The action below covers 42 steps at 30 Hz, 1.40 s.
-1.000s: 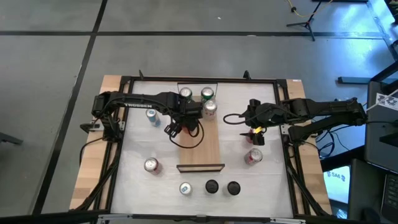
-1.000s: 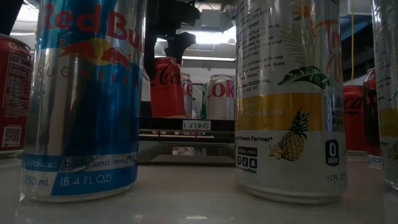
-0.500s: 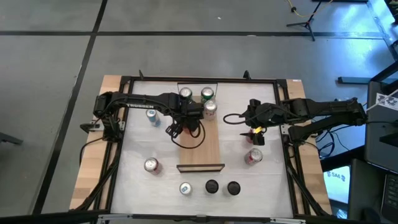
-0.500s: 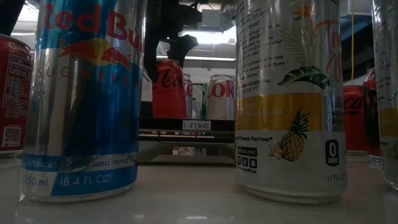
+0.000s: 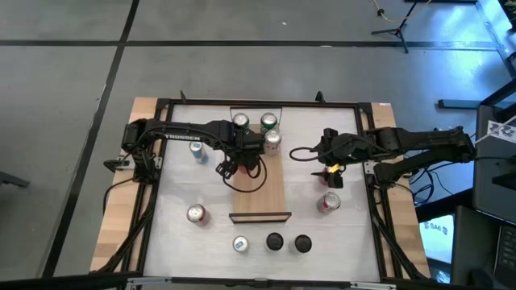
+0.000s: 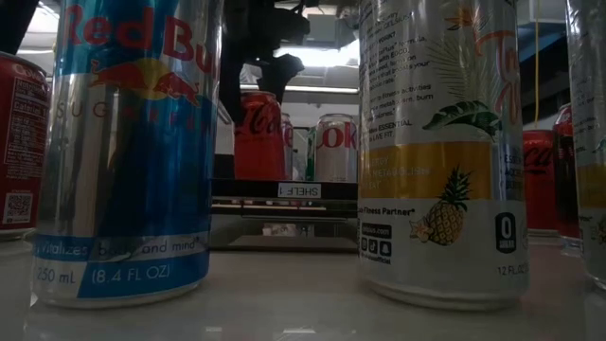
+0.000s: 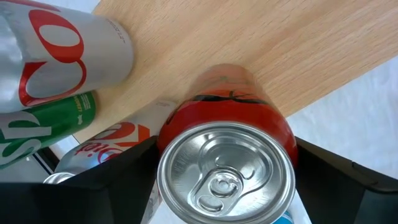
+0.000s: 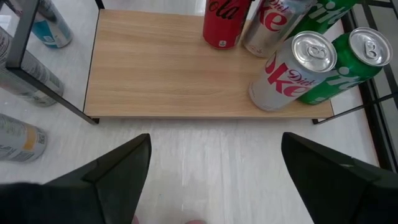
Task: Place canned beverage on shelf
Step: Put the left black soda can on the shelf
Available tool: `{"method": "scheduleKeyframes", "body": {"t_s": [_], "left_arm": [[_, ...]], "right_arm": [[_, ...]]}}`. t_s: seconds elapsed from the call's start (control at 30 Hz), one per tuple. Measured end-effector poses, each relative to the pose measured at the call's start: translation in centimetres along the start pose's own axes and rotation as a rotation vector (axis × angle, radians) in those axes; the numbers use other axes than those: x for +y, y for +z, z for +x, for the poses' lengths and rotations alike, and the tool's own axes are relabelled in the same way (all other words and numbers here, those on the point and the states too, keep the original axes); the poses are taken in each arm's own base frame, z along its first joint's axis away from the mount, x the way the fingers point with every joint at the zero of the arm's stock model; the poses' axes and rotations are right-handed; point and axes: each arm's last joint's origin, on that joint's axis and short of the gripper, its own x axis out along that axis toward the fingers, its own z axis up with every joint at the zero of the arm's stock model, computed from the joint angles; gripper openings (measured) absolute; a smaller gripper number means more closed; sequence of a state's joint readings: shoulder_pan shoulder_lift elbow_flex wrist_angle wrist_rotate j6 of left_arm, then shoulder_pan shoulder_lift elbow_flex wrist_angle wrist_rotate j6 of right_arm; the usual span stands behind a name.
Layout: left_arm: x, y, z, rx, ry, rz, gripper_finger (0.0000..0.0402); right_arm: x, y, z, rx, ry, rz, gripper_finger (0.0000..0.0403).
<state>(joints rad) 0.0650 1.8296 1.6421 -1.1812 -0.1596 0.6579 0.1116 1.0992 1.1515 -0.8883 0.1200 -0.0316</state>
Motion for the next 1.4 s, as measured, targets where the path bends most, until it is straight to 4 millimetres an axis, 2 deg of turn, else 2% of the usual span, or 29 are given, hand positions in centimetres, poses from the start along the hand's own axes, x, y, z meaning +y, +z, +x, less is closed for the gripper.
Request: {"method": "scheduleKeyframes", "body": {"t_s": [0.63,1.0,1.4], "left_arm": [[0.09,0.09,0.02,-0.006,0.013,0.005,0.0325],[0.12,0.12,0.05,-0.006,0.018,0.004,0.0375],[0.3,0.05,0.02,0.031,0.082,-0.055,0.0378]], "right_arm": [[-0.01,0.0,0.0,0.0,0.0,0.0,0.0356],[-0.01,0.0,0.0,0.0,0.0,0.0,0.0356],[-0.01,0.0,0.0,0.0,0.0,0.0,0.0356]]}}
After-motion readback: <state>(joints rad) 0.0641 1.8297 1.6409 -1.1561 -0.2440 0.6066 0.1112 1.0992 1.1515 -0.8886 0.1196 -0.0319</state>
